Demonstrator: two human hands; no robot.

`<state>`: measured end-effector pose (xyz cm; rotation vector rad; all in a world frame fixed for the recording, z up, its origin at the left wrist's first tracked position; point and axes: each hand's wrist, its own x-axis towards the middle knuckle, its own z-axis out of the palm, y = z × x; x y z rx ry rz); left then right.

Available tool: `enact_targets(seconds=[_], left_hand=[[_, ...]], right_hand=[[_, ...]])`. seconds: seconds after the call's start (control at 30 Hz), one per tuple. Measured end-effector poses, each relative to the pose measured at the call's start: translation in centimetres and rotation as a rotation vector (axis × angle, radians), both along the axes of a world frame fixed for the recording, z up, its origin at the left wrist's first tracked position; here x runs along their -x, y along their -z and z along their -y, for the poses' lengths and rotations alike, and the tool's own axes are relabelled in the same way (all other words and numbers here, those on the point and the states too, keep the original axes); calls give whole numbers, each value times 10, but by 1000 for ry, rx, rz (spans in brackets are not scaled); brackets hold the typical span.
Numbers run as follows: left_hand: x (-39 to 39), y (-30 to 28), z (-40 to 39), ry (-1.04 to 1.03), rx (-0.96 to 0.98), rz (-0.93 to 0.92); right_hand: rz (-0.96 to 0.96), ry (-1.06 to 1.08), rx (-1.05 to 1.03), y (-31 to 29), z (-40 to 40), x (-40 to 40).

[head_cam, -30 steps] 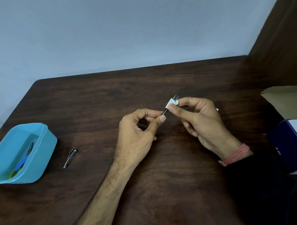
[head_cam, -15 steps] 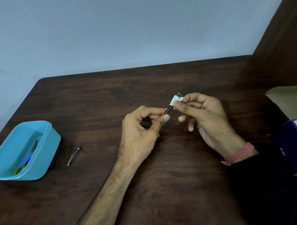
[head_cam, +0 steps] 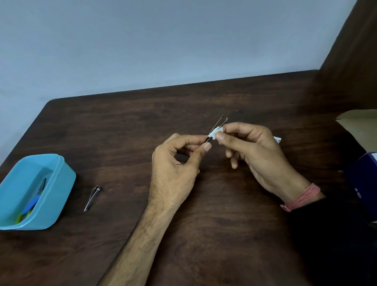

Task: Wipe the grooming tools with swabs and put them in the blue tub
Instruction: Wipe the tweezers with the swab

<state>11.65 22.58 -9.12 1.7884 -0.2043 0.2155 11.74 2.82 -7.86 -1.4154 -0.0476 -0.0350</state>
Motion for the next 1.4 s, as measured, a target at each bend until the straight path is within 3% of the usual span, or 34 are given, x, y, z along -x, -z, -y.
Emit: enact_targets(seconds=[0.17,0.77,1.4], left_hand=[[1,0,2,5,-15,-12],[0,2,2,44,-25,-51],[0,1,4,64,3,-66]], right_hand=[[76,97,84,4,-1,-1],[58,180,174,8,-6,0],[11,176,10,1,-4,-1]])
